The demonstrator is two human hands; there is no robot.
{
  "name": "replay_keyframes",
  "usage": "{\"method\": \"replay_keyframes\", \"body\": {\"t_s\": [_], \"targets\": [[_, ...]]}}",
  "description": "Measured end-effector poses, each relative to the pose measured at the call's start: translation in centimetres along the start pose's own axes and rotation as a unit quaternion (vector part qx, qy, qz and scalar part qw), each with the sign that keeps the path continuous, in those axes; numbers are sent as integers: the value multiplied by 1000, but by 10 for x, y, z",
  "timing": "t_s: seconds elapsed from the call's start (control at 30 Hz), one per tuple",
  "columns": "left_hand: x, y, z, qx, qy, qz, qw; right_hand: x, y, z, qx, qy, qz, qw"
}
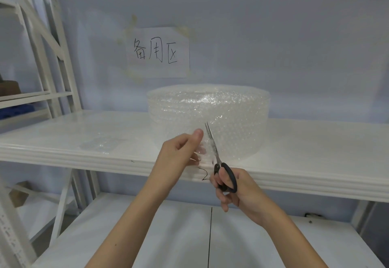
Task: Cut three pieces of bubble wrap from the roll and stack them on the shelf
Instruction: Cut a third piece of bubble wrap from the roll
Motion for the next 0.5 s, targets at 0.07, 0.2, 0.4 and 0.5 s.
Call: {"method": "replay_keyframes", "body": {"t_s": [0.07,0.2,0.4,0.5], "targets": [[4,-3,4,11,-5,10,1000,0,0,0,-1,-3,2,1000],[9,-11,11,20,-10,15,1000,-3,3,-1,-5,-5,9,1000],[12,-11,8,-4,2,1,1000,-7,6,-4,-15,-3,17,1000],[9,-11,8,23,-26,1,999,-6,5,-5,-8,-10,11,1000]]}}
Point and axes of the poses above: each hand's wrist, its own x-axis towards the middle knuckle, its own y-axis out of the back of the hand, z = x × y, the point moved 6 cm from there along x, towards the middle knuckle, and after that the axes turned 9 degrees about -z, right-handed, at the moved point
